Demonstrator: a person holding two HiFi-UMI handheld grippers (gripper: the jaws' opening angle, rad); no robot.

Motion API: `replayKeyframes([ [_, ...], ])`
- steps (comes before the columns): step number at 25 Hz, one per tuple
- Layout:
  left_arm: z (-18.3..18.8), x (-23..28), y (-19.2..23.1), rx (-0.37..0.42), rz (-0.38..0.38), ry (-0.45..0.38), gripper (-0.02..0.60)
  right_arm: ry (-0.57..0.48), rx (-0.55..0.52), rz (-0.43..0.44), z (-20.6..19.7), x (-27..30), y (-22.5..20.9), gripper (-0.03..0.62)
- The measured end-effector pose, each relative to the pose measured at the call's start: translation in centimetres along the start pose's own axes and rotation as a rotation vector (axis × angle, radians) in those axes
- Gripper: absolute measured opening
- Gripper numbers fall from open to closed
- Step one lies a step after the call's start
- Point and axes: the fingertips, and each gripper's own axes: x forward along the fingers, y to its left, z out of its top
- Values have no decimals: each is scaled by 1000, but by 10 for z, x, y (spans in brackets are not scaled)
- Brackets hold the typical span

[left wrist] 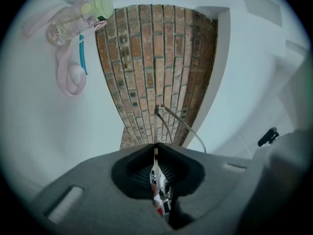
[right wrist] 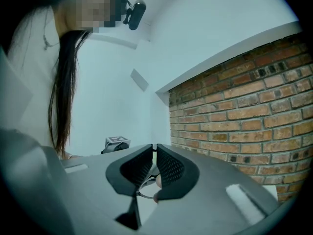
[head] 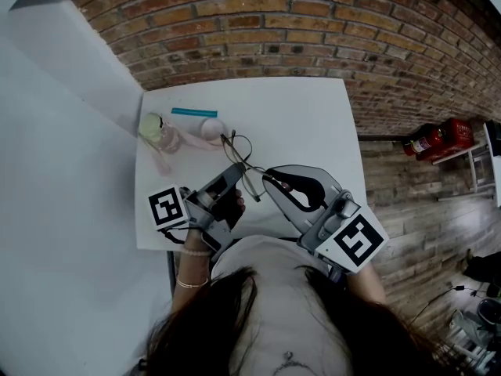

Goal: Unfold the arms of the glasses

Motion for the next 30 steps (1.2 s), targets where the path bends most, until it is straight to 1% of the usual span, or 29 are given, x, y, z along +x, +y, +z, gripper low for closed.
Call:
replayKeyframes([
  [13, -10, 2, 12, -18, 18, 41, 21, -8, 2, -23, 1, -1, -7, 32],
  [23, -19, 4, 18, -16, 32, 73, 21, -25, 6, -41, 7, -2, -13, 32],
  [30, -24, 5, 20, -24, 35, 91, 21, -29, -27, -50, 10, 0, -17, 32],
])
